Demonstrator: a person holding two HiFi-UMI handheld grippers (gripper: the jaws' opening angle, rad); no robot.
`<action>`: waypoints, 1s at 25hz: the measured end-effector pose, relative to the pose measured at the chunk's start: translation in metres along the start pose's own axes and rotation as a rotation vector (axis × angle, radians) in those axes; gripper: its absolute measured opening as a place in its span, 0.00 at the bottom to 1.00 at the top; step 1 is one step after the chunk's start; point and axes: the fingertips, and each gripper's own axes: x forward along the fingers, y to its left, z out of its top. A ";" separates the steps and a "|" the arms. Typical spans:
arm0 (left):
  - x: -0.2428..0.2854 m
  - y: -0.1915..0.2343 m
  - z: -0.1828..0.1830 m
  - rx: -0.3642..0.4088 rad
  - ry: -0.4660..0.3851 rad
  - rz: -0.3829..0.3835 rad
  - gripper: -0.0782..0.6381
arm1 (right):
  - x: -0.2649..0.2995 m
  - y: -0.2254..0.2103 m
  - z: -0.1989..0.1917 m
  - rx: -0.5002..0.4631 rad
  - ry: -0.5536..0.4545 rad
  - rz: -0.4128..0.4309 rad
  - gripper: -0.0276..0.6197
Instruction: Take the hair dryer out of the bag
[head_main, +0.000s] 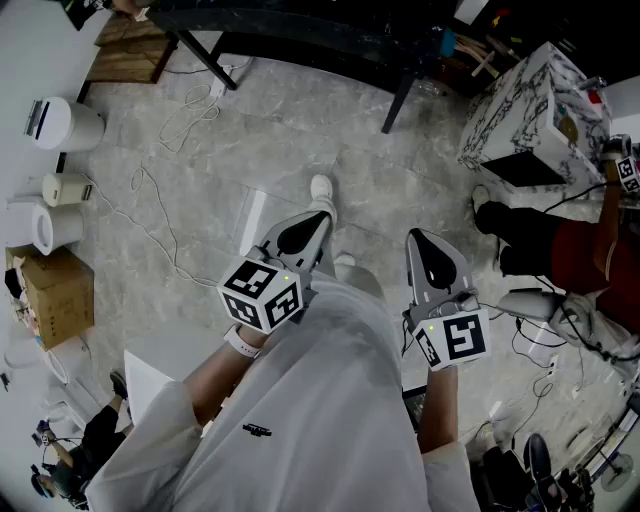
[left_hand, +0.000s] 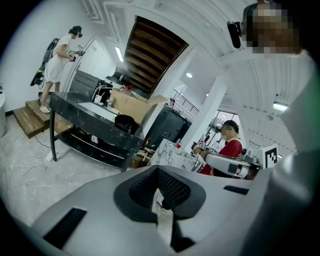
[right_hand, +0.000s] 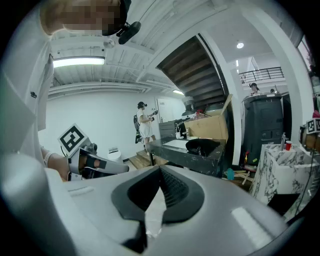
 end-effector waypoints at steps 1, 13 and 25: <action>-0.011 -0.006 0.000 0.020 0.001 -0.008 0.12 | -0.004 0.010 0.001 0.000 -0.001 0.001 0.06; -0.055 -0.035 -0.004 0.118 0.001 -0.026 0.12 | -0.034 0.053 -0.004 0.058 -0.050 0.003 0.06; -0.074 -0.051 -0.008 0.092 -0.080 0.007 0.12 | -0.054 0.062 -0.015 0.067 -0.058 0.036 0.06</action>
